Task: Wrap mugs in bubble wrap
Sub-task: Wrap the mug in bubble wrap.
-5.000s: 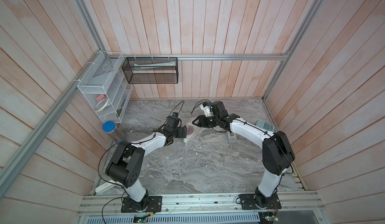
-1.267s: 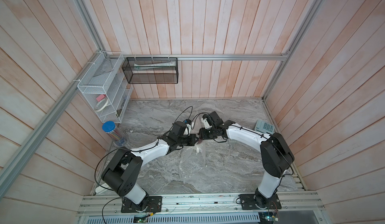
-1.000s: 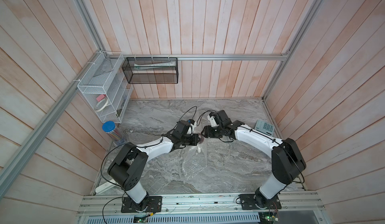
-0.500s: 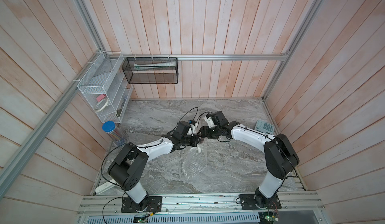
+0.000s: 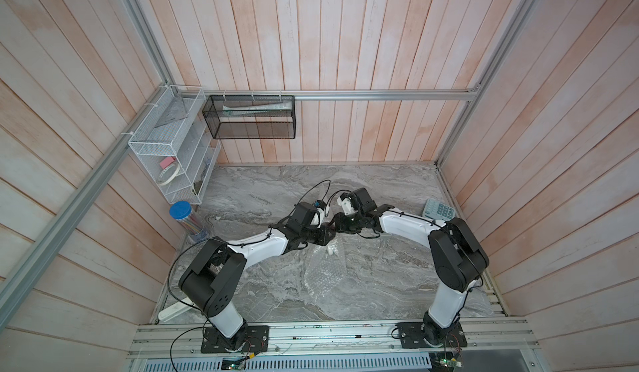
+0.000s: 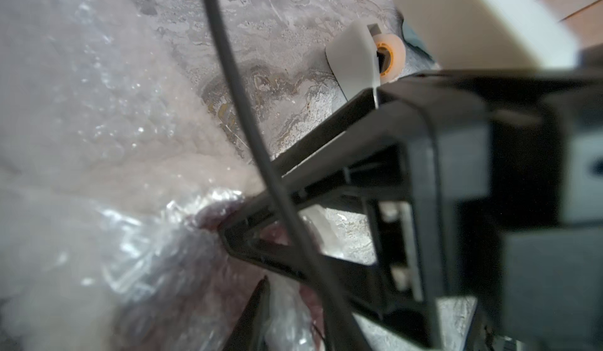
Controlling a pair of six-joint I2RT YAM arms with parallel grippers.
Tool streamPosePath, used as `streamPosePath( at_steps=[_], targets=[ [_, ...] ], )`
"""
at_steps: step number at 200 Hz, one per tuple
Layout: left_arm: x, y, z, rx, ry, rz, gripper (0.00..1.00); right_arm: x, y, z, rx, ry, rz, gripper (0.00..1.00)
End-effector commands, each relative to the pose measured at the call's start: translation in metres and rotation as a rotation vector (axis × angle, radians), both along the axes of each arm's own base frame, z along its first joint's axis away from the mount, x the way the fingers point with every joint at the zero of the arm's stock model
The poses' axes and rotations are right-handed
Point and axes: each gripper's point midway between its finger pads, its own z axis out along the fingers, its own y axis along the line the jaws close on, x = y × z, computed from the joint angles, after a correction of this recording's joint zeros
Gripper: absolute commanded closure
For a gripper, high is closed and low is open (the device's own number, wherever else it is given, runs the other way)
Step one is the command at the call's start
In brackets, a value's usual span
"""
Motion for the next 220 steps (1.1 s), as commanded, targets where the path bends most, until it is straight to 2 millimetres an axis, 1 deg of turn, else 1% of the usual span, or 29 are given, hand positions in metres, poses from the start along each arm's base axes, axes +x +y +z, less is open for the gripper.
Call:
streamPosePath(
  at_steps=[1,12,21,40,49,66,80,91,108,123,128,132,136,159,178,200,220],
  targets=[
    [0.006,-0.002,0.024,-0.02,-0.067,0.006,0.55,-0.02,-0.004,-0.026,-0.057,0.075,0.036,0.57],
    [0.007,-0.001,0.035,-0.034,-0.089,0.012,0.49,-0.02,-0.006,-0.027,-0.065,0.075,0.034,0.57],
    [0.006,0.0,0.044,-0.046,-0.108,0.014,0.41,-0.02,-0.006,-0.028,-0.069,0.076,0.034,0.57],
    [0.004,0.004,0.063,-0.065,-0.144,0.024,0.34,-0.021,-0.007,-0.029,-0.074,0.08,0.035,0.57],
    [0.005,0.007,0.069,-0.063,-0.159,0.037,0.33,-0.021,-0.007,-0.029,-0.074,0.08,0.036,0.57],
    [0.007,0.021,0.068,-0.013,-0.164,0.092,0.34,-0.02,-0.008,-0.028,-0.074,0.078,0.034,0.57],
    [0.011,0.036,0.059,0.057,-0.148,0.158,0.36,-0.02,-0.007,-0.026,-0.071,0.073,0.033,0.57],
    [0.013,0.045,0.048,0.105,-0.123,0.189,0.38,-0.021,-0.008,-0.027,-0.071,0.074,0.032,0.57],
    [0.015,0.05,0.027,0.148,-0.054,0.193,0.38,-0.021,-0.007,-0.025,-0.066,0.072,0.032,0.57],
    [0.015,0.047,0.009,0.176,0.01,0.18,0.38,-0.02,-0.007,-0.025,-0.066,0.071,0.032,0.57],
    [0.016,0.046,0.005,0.182,0.023,0.178,0.38,-0.02,-0.007,-0.025,-0.066,0.072,0.032,0.57],
    [0.016,0.045,0.002,0.186,0.034,0.177,0.35,-0.02,-0.007,-0.025,-0.066,0.072,0.032,0.57],
    [0.016,0.044,-0.002,0.191,0.046,0.175,0.35,-0.02,-0.007,-0.026,-0.066,0.072,0.032,0.57],
    [0.019,0.04,-0.017,0.204,0.079,0.17,0.35,-0.021,-0.007,-0.025,-0.063,0.07,0.03,0.57],
    [0.024,0.037,-0.025,0.218,0.089,0.167,0.39,-0.022,-0.008,-0.026,-0.062,0.073,0.027,0.57],
    [0.025,0.032,-0.037,0.253,0.096,0.141,0.49,-0.024,-0.009,-0.024,-0.055,0.076,0.027,0.57],
    [0.023,0.028,-0.051,0.306,0.099,0.106,0.54,-0.026,-0.009,-0.013,-0.038,0.063,0.027,0.55]
  ],
)
